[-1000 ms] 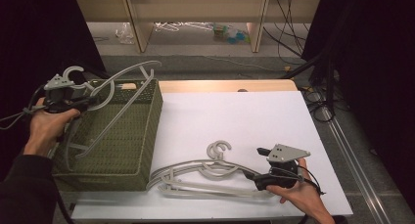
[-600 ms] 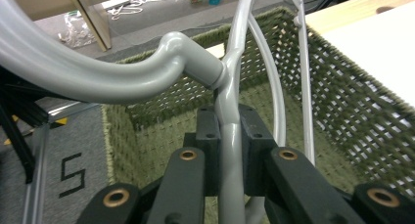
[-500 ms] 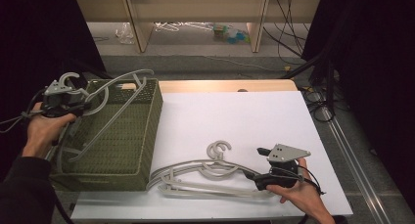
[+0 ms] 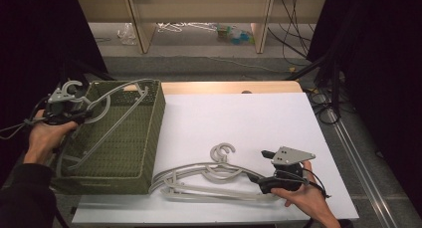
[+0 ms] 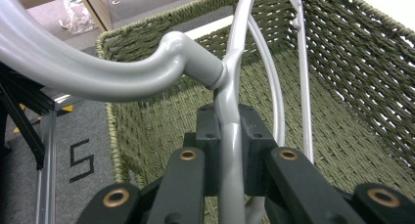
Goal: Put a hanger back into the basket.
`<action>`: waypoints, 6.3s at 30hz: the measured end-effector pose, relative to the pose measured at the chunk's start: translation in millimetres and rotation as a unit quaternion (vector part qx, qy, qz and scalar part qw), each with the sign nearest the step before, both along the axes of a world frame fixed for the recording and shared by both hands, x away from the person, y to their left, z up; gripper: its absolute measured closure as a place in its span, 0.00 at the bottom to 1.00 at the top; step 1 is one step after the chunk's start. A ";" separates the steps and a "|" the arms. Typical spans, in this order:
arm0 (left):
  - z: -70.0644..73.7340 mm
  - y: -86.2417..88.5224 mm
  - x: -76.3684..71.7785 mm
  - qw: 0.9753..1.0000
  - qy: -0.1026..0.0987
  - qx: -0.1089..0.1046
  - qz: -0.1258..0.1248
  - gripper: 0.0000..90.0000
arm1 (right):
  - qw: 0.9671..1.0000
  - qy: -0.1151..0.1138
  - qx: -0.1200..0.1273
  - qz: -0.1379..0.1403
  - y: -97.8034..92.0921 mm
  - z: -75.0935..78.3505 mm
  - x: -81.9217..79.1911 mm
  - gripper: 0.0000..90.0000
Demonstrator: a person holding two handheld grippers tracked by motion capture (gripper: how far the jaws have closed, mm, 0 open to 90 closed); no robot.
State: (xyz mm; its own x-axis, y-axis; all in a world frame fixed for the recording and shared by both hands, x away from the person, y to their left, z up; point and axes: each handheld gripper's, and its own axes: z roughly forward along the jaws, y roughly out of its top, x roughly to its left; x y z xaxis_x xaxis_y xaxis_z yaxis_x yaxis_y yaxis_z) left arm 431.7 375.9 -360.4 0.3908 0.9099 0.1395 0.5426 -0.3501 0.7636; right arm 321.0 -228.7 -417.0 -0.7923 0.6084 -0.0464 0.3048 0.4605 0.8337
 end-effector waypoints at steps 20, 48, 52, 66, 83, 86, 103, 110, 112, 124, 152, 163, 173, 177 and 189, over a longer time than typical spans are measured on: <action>-28.7 -13.6 11.1 0.999 0.038 0.023 -0.011 0.89 | 1.000 0.000 -0.001 0.000 -0.5 0.0 0.1 0.18; -27.5 -11.3 -2.2 0.999 0.017 -0.005 0.041 0.65 | 1.000 0.002 -0.001 0.001 0.7 -1.7 0.5 0.18; -16.4 -19.6 -16.0 0.999 -0.009 -0.036 0.035 0.55 | 1.000 0.002 -0.002 0.000 0.5 -2.0 0.8 0.18; 13.2 -93.1 -81.4 0.985 -0.082 -0.151 -0.030 0.33 | 1.000 0.006 0.004 0.001 -0.9 -7.1 3.2 0.18; -29.6 -189.4 -128.8 0.965 -0.099 -0.168 -0.176 0.23 | 1.000 -0.002 0.018 -0.008 -5.2 -4.7 3.0 0.18; -37.3 -196.9 -136.2 0.964 -0.094 -0.177 -0.177 0.22 | 1.000 0.000 0.017 -0.006 -4.2 -5.5 3.2 0.18; -60.9 -217.9 -154.4 0.956 -0.100 -0.182 -0.210 0.19 | 1.000 0.014 0.013 -0.003 -3.1 -12.0 6.7 0.18; -70.9 -226.8 -156.1 0.956 -0.076 -0.178 -0.219 0.19 | 0.999 0.046 -0.022 -0.004 -1.3 -22.1 19.0 0.19; -71.8 -227.8 -156.8 0.957 -0.071 -0.178 -0.217 0.19 | 0.998 0.056 -0.041 -0.002 1.9 -26.0 23.7 0.22; -74.3 -229.3 -156.5 0.955 -0.066 -0.178 -0.227 0.19 | 0.986 0.107 -0.130 0.022 18.8 -42.6 39.5 0.52; -76.6 -241.9 -140.7 0.954 -0.041 -0.162 -0.250 0.19 | 0.964 0.086 -0.219 0.128 33.3 -38.3 54.0 0.90; -69.8 -268.7 -104.8 0.963 -0.009 -0.130 -0.237 0.21 | 0.967 0.021 -0.217 0.134 29.8 -12.4 43.8 0.90; -65.0 -289.8 -76.3 0.962 -0.001 -0.100 -0.254 0.28 | 0.967 -0.013 -0.214 0.136 27.5 3.7 35.0 0.90; -66.7 -291.5 -71.1 0.961 0.008 -0.099 -0.258 0.31 | 0.967 -0.024 -0.214 0.138 28.0 9.6 30.7 0.90; -66.6 -310.9 -60.7 0.950 0.020 -0.082 -0.302 0.46 | 0.965 -0.049 -0.213 0.142 29.7 21.6 22.0 0.91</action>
State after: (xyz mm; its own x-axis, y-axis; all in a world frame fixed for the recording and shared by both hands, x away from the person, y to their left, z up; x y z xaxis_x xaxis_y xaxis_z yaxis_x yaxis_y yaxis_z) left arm 370.9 65.0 -427.1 0.8499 0.5268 -0.0108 0.3104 -0.4840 0.8182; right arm 343.1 -199.0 -395.3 -0.9031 0.2765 -0.3285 0.0447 0.8214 0.5686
